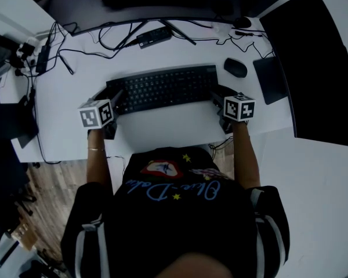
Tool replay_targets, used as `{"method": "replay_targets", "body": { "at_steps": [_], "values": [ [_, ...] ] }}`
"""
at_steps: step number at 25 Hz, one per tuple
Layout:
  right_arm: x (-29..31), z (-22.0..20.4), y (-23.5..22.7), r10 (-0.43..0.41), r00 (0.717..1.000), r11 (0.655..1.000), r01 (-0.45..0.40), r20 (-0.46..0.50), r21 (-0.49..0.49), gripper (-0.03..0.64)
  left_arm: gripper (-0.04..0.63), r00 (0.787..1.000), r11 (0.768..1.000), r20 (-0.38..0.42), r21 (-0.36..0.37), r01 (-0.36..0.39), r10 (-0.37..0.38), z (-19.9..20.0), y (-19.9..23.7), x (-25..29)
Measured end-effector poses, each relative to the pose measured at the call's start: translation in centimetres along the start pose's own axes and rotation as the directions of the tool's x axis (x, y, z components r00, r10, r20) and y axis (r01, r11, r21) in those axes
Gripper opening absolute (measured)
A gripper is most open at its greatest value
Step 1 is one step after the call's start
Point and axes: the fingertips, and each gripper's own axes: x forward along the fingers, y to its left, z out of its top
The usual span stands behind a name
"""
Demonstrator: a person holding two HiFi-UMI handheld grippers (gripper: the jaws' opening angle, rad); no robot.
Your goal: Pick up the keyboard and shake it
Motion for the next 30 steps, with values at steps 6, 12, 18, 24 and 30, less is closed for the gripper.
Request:
{"method": "replay_targets", "body": {
  "at_steps": [6,12,18,24,30],
  "values": [
    [-1.0,-0.8,0.3,-0.028,0.999,1.0,0.028,0.045,-0.01,0.201,0.258,0.999,1.0,0.039,-0.021,0.006,-0.006,0.5,-0.3,-0.2],
    [-2.2,-0.4,0.7,-0.056,0.99,0.997,0.063,0.13,-0.048,0.201,0.258,0.997,1.0,0.074,-0.019,0.015,-0.013,0.9,-0.7,-0.7],
    [-4.0,2.0,2.0,-0.08,0.972,0.982,0.115,0.22,-0.152,0.201,0.256,0.988,0.999,0.153,-0.032,0.031,-0.026,2.2,-1.0,-2.2],
    [-6.3,4.6,3.5,-0.084,0.943,0.962,0.161,0.321,-0.22,0.201,0.253,0.968,0.998,0.244,-0.021,0.067,-0.06,4.0,-1.7,-4.1],
    [-8.6,6.7,5.4,-0.075,0.905,0.939,0.205,0.419,-0.275,0.201,0.253,0.946,0.997,0.316,0.015,0.075,-0.076,6.1,-2.1,-6.2]
  ]
}}
